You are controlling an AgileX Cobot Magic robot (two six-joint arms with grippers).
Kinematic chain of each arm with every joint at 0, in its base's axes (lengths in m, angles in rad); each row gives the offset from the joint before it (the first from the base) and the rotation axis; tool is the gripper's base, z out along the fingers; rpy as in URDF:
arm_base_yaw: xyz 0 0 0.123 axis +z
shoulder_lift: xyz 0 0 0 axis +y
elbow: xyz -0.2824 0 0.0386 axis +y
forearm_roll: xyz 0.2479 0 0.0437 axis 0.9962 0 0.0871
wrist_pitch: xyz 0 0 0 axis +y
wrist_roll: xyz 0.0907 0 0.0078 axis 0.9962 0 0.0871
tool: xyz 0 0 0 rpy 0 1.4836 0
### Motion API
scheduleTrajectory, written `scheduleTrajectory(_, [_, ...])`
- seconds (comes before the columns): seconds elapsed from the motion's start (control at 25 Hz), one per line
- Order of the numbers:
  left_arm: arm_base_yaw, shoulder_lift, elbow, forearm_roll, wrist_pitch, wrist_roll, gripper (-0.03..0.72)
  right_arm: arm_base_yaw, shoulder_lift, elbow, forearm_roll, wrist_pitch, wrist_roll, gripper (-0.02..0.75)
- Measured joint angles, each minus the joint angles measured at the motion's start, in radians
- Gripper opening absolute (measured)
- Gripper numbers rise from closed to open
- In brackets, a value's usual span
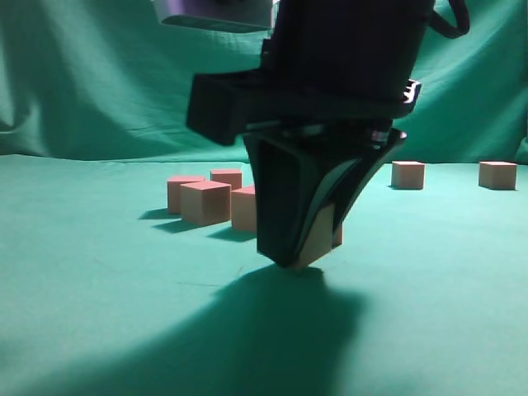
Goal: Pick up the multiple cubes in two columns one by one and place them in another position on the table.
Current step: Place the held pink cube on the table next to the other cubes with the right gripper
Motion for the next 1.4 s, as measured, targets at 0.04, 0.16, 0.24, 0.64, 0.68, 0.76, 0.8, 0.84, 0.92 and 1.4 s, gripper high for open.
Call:
scheduleTrajectory(0.04, [0.000,0.000,0.000,0.000,0.000,0.000,0.000,0.000,0.000,0.000,-0.005,0.000,0.000,0.269])
scheduleTrajectory(0.16, [0.000,0.000,0.000,0.000,0.000,0.000,0.000,0.000,0.000,0.000,-0.018,-0.001,0.004,0.269])
scheduleTrajectory(0.24, [0.000,0.000,0.000,0.000,0.000,0.000,0.000,-0.002,0.000,0.000,-0.026,-0.001,0.023,0.269])
scheduleTrajectory(0.64, [0.000,0.000,0.000,0.000,0.000,0.000,0.000,-0.002,0.000,0.000,-0.117,0.012,0.127,0.269])
scheduleTrajectory(0.68, [0.000,0.000,0.000,0.000,0.000,0.000,0.000,-0.002,0.000,0.000,-0.119,0.014,0.132,0.269])
scheduleTrajectory(0.76, [0.000,0.000,0.000,0.000,0.000,0.000,0.000,-0.002,0.000,0.000,-0.121,0.014,0.147,0.269])
scheduleTrajectory(0.8, [0.000,0.000,0.000,0.000,0.000,0.000,0.000,-0.002,0.000,0.000,-0.123,0.018,0.158,0.269])
scheduleTrajectory(0.84, [0.000,0.000,0.000,0.000,0.000,0.000,0.000,-0.002,0.000,0.000,-0.124,0.024,0.166,0.269])
scheduleTrajectory(0.92, [0.000,0.000,0.000,0.000,0.000,0.000,0.000,-0.002,0.000,0.000,-0.124,0.031,0.172,0.269])
scheduleTrajectory(1.4, [0.000,0.000,0.000,0.000,0.000,0.000,0.000,-0.002,0.000,0.000,-0.125,0.028,0.206,0.269])
